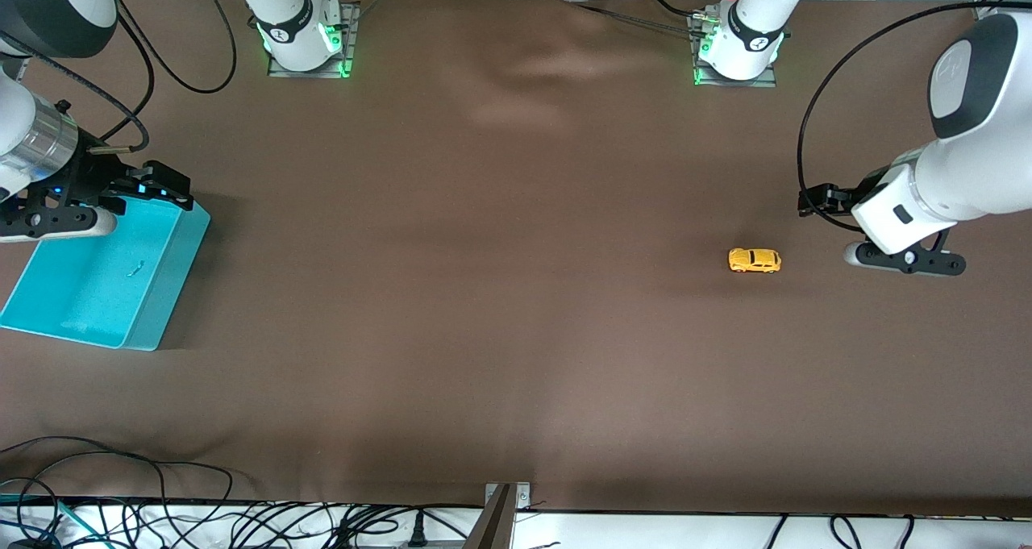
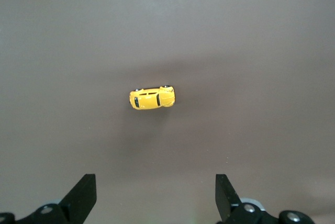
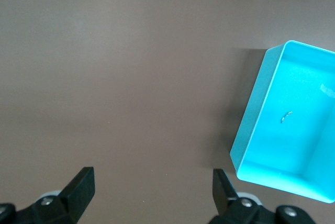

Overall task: Wind up and store yellow beetle car
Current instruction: 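Lower the left gripper over the yellow toy car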

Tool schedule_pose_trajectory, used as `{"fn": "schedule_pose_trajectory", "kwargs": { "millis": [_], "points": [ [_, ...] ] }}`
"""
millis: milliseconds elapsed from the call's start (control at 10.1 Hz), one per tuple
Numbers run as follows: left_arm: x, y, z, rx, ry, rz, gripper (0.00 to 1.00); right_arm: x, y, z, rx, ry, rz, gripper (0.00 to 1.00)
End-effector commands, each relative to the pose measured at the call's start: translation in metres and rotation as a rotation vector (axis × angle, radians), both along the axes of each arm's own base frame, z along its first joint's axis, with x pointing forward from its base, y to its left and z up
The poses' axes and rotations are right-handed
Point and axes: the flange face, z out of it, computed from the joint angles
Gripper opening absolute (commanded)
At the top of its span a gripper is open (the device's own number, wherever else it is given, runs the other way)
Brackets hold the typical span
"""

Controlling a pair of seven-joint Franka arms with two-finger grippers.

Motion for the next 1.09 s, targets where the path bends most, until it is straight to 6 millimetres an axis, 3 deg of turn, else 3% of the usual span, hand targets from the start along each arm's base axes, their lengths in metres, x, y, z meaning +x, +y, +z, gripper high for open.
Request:
{"fn": "schedule_pose_trajectory", "kwargs": {
  "millis": [0, 197, 592, 789, 987],
  "points": [
    [0.022, 0.024, -0.019, -0.044, 0.001, -0.198, 1.00, 0.001, 0.004, -0.002, 0.005, 0.011, -0.003, 1.00],
    [0.034, 0.025, -0.076, -0.092, 0.007, -0.380, 1.00, 0.001, 0.009, -0.008, 0.006, 0.025, 0.005, 1.00],
    [0.018, 0.058, -0.189, -0.188, -0.055, -0.791, 1.00, 0.003, 0.009, -0.010, 0.007, 0.022, 0.005, 1.00],
    [-0.001, 0.070, -0.228, -0.226, -0.081, -0.948, 1.00, 0.003, 0.008, -0.012, 0.006, 0.025, 0.003, 1.00],
    [-0.021, 0.069, -0.251, -0.274, -0.055, -1.034, 1.00, 0.003, 0.008, -0.013, 0.006, 0.028, 0.003, 1.00]
  ]
}}
